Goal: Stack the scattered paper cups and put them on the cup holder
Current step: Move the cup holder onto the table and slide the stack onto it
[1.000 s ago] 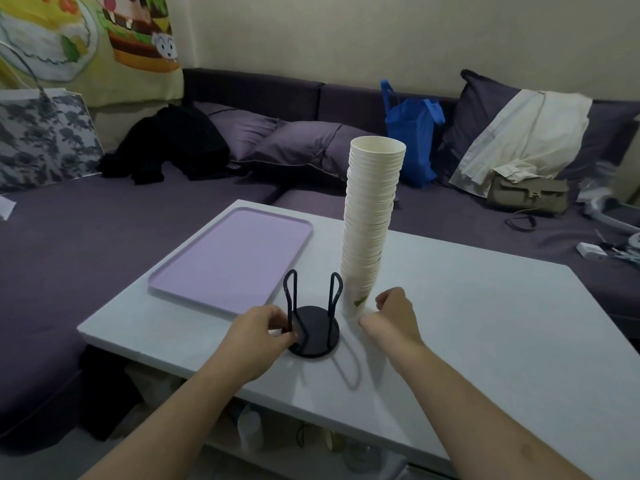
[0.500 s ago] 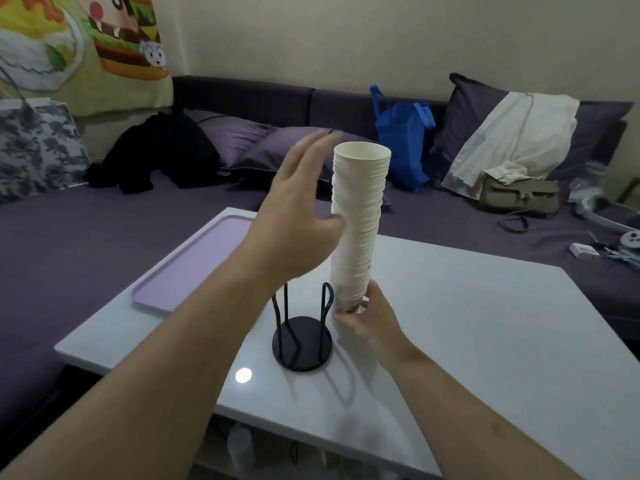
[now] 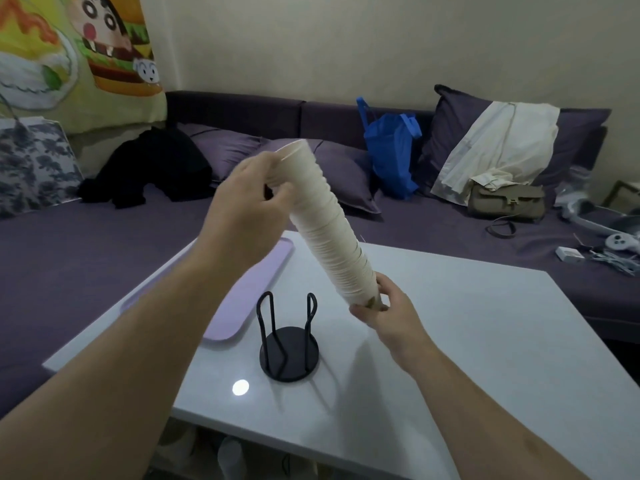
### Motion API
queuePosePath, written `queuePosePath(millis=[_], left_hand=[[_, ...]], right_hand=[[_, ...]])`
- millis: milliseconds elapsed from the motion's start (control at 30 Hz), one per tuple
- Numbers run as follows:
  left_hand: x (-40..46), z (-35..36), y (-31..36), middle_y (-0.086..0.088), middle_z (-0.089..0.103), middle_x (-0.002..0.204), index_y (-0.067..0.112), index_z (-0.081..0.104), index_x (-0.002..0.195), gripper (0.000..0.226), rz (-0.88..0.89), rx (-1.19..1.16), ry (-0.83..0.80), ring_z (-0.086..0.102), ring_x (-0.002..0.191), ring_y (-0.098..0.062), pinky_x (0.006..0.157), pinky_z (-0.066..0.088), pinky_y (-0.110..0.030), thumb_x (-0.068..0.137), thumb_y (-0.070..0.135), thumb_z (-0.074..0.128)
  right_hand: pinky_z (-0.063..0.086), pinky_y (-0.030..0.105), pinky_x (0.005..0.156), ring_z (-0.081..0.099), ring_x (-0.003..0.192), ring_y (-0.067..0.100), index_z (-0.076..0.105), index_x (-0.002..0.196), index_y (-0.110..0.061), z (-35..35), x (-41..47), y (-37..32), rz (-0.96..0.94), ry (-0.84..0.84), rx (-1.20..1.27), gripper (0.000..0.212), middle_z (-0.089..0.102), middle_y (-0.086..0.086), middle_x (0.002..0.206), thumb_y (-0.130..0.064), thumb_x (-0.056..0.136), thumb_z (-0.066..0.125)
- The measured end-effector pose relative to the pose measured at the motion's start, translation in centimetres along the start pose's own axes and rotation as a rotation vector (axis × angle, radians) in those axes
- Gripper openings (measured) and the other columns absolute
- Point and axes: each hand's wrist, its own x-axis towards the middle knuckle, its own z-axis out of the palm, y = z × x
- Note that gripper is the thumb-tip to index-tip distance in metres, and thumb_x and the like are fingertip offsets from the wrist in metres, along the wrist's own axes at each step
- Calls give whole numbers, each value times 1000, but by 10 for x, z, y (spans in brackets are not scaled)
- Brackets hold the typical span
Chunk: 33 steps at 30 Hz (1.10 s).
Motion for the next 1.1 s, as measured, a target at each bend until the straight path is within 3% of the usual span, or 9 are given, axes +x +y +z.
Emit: queuePosePath(millis=[67, 200, 267, 333, 433, 567, 667, 867, 1100], left_hand=[[-7, -6, -10, 6, 68, 106, 25, 67, 122, 23, -81, -25, 0, 62, 92, -15, 80, 49, -32, 105, 26, 52], [-27, -11, -30, 7, 71, 101, 28, 68, 121, 25, -212, -3, -8, 61, 86, -5, 68, 42, -23, 111, 34, 46], [-37, -10, -39, 5, 71, 101, 23, 69, 123, 28, -261, 29, -33, 63, 85, -11, 65, 41, -25, 112, 31, 45], [-45, -8, -49, 3, 70, 100, 18, 71, 126, 28, -297, 74, -76, 62, 74, -17, 61, 41, -29, 111, 25, 48], [-54, -6, -61, 2, 74, 105, 20, 68, 132, 30, -307, 147, -165, 53, 54, -5, 57, 43, -26, 105, 18, 56], [-62, -3, -69, 7, 63, 134, 27, 37, 161, 75, -283, 48, -238, 74, 95, -16, 84, 56, -35, 96, 14, 73], [-64, 1, -70, 9, 55, 134, 30, 24, 167, 100, -263, 33, -309, 74, 94, -11, 76, 51, -20, 89, 9, 82], [-69, 12, -77, 1, 72, 116, 21, 62, 137, 72, -264, 77, -254, 72, 93, -16, 72, 47, -20, 73, 5, 90], [-87, 25, -76, 14, 71, 110, 28, 70, 118, 60, -234, 68, -339, 65, 104, -10, 75, 43, -15, 65, 29, 99]], right_hand=[[57, 30, 89, 74, 93, 10, 70, 126, -31, -16, -4, -4, -2, 17, 36, 63, 73, -4, 120, 5, 77, 87], [63, 43, 95, 71, 107, 29, 69, 123, -19, -44, -10, -8, 8, 131, 126, 57, 68, 12, 122, 5, 75, 89], [63, 50, 96, 69, 114, 40, 64, 125, -11, -54, -13, -11, 22, 172, 211, 54, 65, 20, 125, 9, 80, 85], [62, 49, 96, 68, 118, 44, 62, 126, -7, -61, -16, -17, 8, 186, 278, 50, 64, 24, 128, 11, 83, 81], [62, 46, 95, 67, 121, 44, 62, 123, -7, -71, -19, -31, -32, 203, 358, 42, 65, 21, 125, 11, 87, 76], [63, 40, 90, 67, 115, 34, 62, 129, -15, -80, -20, -55, -87, 211, 419, 45, 62, 18, 130, 10, 92, 71], [62, 44, 95, 65, 124, 37, 58, 140, -17, -86, -20, -73, -143, 222, 467, 55, 59, 21, 138, 7, 92, 72], [59, 54, 101, 66, 129, 35, 52, 150, -17, -78, -20, -115, -277, 194, 467, 66, 59, 21, 145, 3, 92, 75], [58, 54, 104, 66, 130, 28, 53, 149, -18, -61, -23, -155, -429, 220, 354, 62, 61, 15, 144, -8, 93, 79]])
